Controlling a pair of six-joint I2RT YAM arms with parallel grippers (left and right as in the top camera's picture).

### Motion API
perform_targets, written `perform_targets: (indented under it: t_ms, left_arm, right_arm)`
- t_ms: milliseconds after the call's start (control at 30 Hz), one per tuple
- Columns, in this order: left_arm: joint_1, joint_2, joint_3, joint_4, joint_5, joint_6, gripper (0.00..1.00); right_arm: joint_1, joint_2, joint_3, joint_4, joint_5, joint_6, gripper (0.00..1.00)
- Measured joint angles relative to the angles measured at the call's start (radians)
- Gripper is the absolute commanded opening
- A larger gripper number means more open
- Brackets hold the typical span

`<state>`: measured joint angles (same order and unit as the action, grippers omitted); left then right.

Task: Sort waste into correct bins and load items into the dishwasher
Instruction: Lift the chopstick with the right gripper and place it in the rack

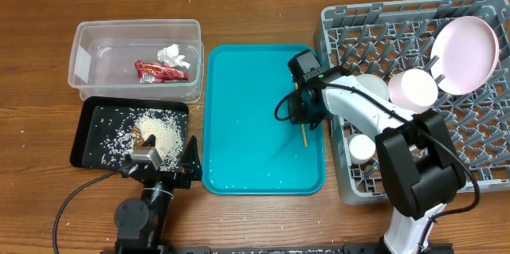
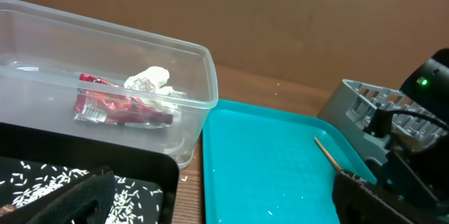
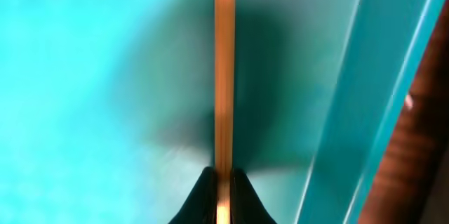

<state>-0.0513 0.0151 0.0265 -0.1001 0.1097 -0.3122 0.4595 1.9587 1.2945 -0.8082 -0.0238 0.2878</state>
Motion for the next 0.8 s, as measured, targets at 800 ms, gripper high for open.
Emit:
perform_targets:
  t_ms: [800]
  left_arm:
    - [0.0, 0.0, 0.0, 0.0, 0.0, 0.0, 1.0]
  right_arm:
    - [-0.264, -0.156, 0.103, -0.102, 0.019, -0.196, 0.41]
